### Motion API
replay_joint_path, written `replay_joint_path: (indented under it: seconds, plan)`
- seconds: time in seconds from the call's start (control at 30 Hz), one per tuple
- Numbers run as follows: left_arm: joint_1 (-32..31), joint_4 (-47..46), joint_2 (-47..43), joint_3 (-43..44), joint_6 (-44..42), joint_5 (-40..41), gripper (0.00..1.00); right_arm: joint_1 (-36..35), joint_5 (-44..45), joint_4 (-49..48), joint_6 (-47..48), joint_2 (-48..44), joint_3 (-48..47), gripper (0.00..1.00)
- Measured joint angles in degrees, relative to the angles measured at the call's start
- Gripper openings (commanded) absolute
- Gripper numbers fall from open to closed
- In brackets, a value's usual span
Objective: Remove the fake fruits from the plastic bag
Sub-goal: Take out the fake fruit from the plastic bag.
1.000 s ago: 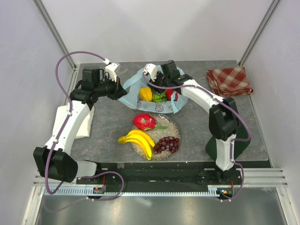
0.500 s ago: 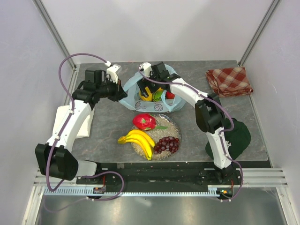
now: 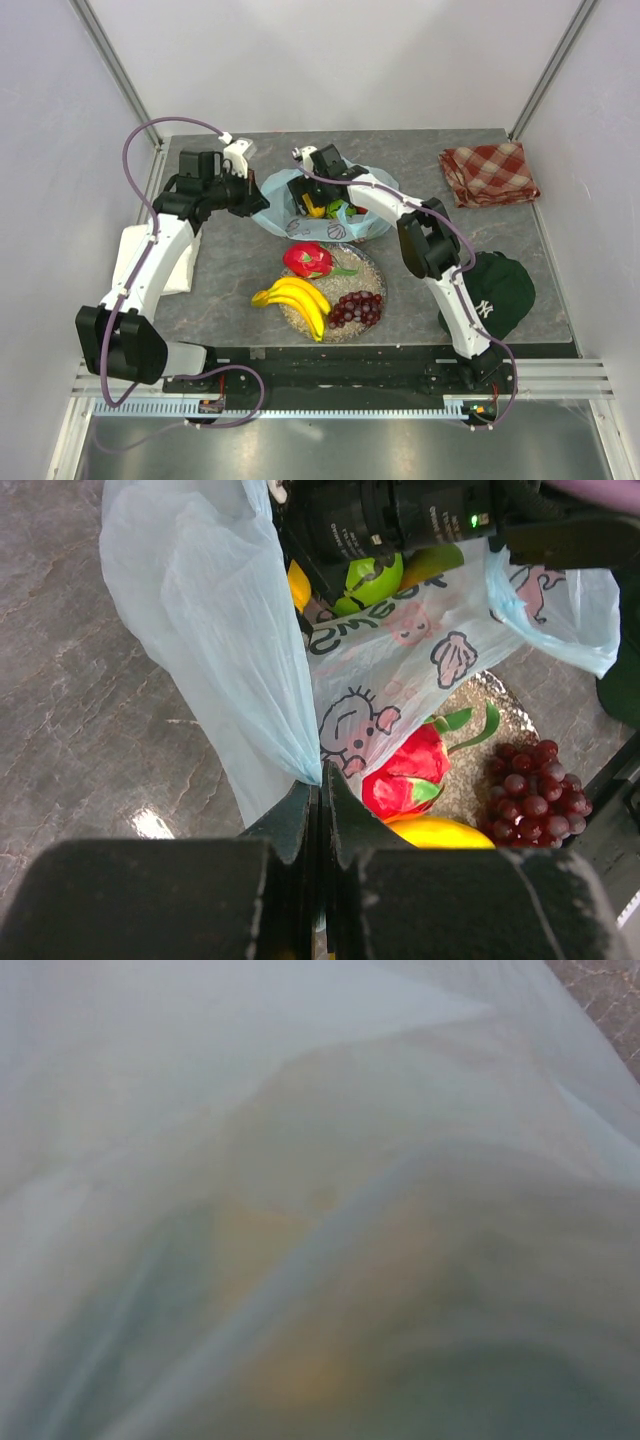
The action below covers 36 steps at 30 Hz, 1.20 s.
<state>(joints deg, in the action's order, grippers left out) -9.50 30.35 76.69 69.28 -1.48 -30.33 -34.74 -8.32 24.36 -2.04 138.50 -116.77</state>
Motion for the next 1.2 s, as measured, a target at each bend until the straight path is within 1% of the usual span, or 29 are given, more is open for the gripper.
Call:
replay_joint_path:
  seconds: [0.03,0.07,0.13,0.17,0.23,0.27,0.3,0.33,0.47,0.57,0.63,0.83,0.97,1.1,1.2]
  plan:
    - [0.2,-0.2,0.0,0.0,0.3,0.0,0.02,-0.1,0.7,0.2,0.0,0.6,-0.8,0.88]
    - [0.4,-0.3,0.0,0.0,0.6,0.0,0.02,-0.3,1.2,0.3,-0.1,1.1,-1.6,0.79]
    - [0.9,-0.5,0.0,0.0,1.2,-0.1,0.02,-0.4,2.0,0.6,0.0,1.9,-2.7,0.67]
    - [1.0,-0.5,0.0,0.0,1.4,-0.1,0.02,-0.4,2.1,0.7,0.2,2.0,-3.0,0.53]
    - [1.3,-0.5,0.0,0.0,1.9,-0.2,0.02,-0.3,2.2,0.8,0.7,2.0,-3.3,0.4]
    - [1.4,-0.5,0.0,0.0,2.1,-0.3,0.02,-0.3,1.9,0.8,0.8,2.0,-3.5,0.29]
    - [1.4,-0.5,0.0,0.0,2.3,-0.3,0.02,-0.2,1.6,0.7,0.6,2.0,-3.7,0.24]
    - [1.4,-0.5,0.0,0.0,2.4,-0.3,0.02,-0.2,1.3,0.7,1.0,1.9,-3.7,0.22]
    - [1.4,-1.0,0.0,0.0,3.2,-0.5,0.02,0.0,0.2,1.0,1.7,1.1,-3.7,0.22]
    - [1.5,-1.9,0.2,0.0,3.9,-0.9,0.02,0.2,-1.2,1.2,2.6,-1.7,-3.3,0.22]
    - [1.6,-2.6,0.7,0.2,4.7,-1.2,0.02,0.4,-2.6,1.2,3.3,-5.3,-1.8,0.22]
    - [3.5,-4.5,3.6,1.5,8.3,-1.4,0.02,0.5,-7.8,0.2,4.4,-20.0,3.5,0.23]
    - [4.6,-5.3,5.9,3.6,10.6,-1.3,0.02,0.5,-11.4,-0.3,6.2,-27.5,7.1,0.23]
    - [4.6,-6.8,7.2,6.3,12.5,-1.3,0.02,0.3,-14.0,2.0,11.1,-32.8,11.8,0.23]
    - [4.6,-8.0,7.3,8.2,13.2,-1.6,0.02,0.2,-16.8,5.8,16.7,-36.1,16.4,0.24]
